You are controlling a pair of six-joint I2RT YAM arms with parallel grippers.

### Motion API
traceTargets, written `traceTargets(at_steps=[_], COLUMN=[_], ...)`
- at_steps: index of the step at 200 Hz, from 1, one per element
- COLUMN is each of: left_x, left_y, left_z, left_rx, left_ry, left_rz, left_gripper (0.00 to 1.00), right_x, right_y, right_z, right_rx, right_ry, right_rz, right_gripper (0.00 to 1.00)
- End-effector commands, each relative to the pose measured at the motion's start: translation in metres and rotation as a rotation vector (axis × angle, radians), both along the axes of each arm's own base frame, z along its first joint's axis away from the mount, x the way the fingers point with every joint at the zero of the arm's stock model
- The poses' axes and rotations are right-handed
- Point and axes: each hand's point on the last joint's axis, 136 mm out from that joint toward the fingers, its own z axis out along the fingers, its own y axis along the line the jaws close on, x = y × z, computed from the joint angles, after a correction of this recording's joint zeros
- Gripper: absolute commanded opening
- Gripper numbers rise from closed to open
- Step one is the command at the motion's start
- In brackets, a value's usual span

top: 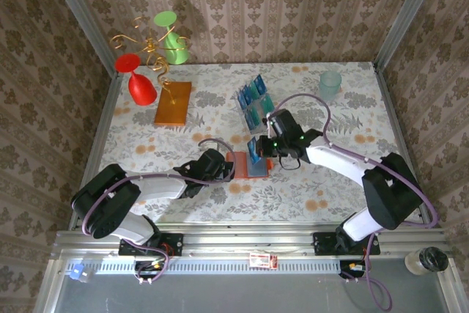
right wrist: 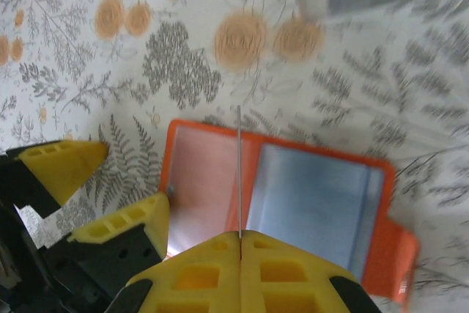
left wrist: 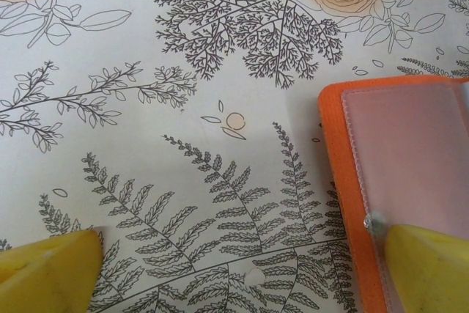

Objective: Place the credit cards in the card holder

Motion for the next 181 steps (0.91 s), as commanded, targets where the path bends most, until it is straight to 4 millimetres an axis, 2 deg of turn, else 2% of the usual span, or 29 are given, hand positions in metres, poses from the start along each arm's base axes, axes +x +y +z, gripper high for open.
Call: traceTargets(at_steps=[1,53,103,147,181], left_x=[-0.004,-0.004,-0.002,0.000,0.000], left_y=[0.009,0.008,0.004,-0.005,-0.011], left_z=[-0.003,-0.002,0.006,0.020,0.018], left_rx=[0.028,0.036,0.024,-0.013,-0.009], left_ry=[0.010,0.013,0.004,-0.014,-0.004], left_rz=[0.024,0.019,0.006,-0.011,-0.034], left_gripper=[1.00,1.00,1.00,1.00,1.00], right_x=[0.004,0.001,-0.002,-0.004,-0.005], right_y=[0.023,0.036,0.033,0.031,0.030], right_z=[0.019,-0.009,-0.038,-0.045,-0.046], right_rx=[0.150,0.173,0.140,0.140,0.143], right_ry=[-0.055,-0.005,0.038,0.048,0.052], right_rz=[-0.012,-0.007,-0.022,-0.030,-0.033], right_gripper=[0.00,0.00,0.00,0.00,0.00])
